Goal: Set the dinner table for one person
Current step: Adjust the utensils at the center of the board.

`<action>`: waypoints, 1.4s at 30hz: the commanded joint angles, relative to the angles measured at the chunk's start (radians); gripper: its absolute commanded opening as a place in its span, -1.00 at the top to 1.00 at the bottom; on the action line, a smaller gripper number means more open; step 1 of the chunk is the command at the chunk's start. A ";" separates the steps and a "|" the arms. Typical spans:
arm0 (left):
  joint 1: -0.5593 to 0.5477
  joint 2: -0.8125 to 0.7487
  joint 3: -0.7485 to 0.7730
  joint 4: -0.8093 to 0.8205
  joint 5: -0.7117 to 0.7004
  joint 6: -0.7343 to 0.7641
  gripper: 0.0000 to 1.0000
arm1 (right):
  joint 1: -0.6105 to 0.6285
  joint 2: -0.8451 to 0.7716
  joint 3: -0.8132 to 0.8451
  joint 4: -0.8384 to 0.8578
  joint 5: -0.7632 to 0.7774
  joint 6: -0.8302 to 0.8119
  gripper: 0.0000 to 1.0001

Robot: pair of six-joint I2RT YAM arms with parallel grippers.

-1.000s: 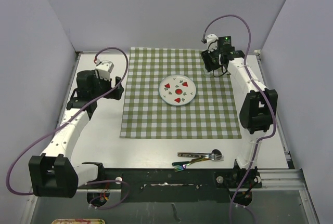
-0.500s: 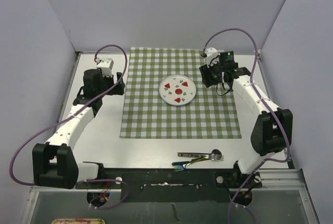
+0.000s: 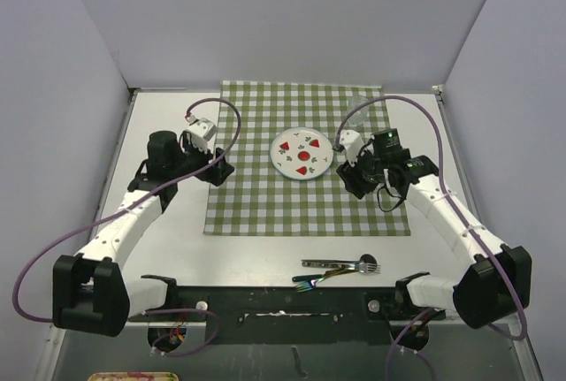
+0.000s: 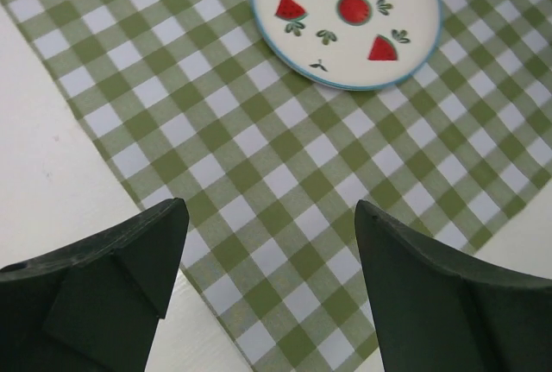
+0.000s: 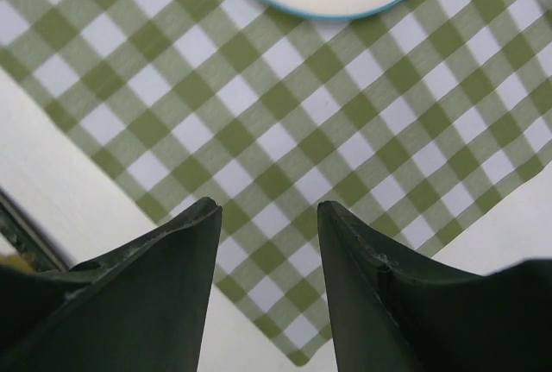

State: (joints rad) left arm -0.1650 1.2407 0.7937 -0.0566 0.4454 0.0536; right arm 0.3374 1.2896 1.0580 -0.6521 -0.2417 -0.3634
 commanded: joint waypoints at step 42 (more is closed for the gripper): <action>0.078 -0.474 0.160 -0.940 0.493 0.427 -0.54 | 0.231 -0.120 -0.228 -0.236 -0.114 -0.417 -0.04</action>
State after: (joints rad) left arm -0.1005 0.7753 0.9321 -1.0008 0.8688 0.4934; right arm 0.5312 1.1702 0.8253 -0.9154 -0.4038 -0.7448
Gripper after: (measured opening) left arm 0.774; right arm 0.522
